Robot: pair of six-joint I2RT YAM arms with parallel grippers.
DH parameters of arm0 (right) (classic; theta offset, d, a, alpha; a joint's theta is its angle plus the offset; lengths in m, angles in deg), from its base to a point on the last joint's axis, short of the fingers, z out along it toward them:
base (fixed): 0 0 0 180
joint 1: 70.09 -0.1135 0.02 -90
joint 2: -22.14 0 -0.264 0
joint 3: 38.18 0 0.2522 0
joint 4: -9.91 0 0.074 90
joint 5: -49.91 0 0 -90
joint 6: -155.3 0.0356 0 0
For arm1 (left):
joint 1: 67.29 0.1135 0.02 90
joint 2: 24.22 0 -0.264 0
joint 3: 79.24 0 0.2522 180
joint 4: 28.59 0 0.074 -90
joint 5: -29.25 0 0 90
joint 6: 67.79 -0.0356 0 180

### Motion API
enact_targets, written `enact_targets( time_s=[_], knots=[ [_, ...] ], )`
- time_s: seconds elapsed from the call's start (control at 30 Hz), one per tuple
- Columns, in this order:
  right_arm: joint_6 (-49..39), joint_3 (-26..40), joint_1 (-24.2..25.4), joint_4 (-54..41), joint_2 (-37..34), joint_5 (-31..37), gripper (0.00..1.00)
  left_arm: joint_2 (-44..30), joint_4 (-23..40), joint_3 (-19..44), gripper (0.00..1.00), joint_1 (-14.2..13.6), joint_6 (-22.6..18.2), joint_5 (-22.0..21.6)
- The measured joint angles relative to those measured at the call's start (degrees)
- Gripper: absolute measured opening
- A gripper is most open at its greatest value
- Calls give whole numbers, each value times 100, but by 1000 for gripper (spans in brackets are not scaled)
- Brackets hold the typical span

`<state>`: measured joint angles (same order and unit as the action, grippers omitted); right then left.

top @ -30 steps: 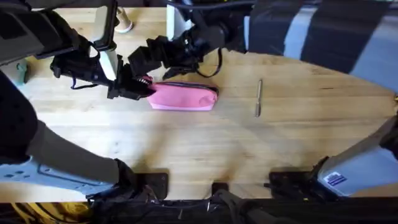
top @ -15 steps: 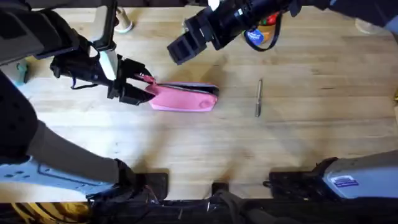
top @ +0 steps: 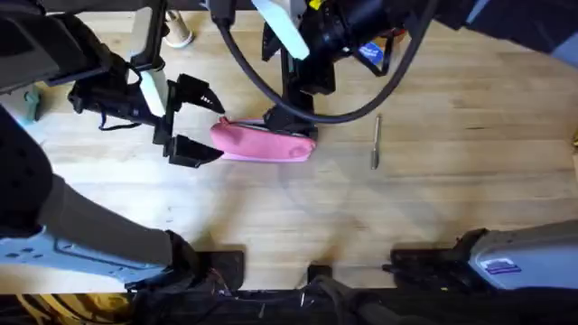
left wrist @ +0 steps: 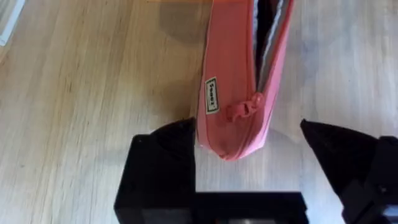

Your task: Unzip the bag, pick up the pens from the table one at a time and place them inside, then zip the bag closed.

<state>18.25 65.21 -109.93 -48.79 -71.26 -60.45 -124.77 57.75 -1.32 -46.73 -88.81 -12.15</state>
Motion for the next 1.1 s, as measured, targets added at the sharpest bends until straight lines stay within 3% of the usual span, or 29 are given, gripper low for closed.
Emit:
enact_targets(
  time_s=[0.23,0.27,0.47,0.8,1.1],
  knots=[
    [-471,0,0,-11,0,2,996,0,642,552,993,408,-6,-11],
    [-517,0,0,-9,0,2,919,2,724,632,993,464,-6,-13],
    [-43,0,0,-137,-2,0,76,0,1036,778,994,557,-288,-187],
    [949,26,0,-466,-670,-2,35,2,901,778,993,557,-524,-343],
    [1196,26,0,-453,-1199,-175,35,2,821,778,993,557,-561,-343]
  ],
)
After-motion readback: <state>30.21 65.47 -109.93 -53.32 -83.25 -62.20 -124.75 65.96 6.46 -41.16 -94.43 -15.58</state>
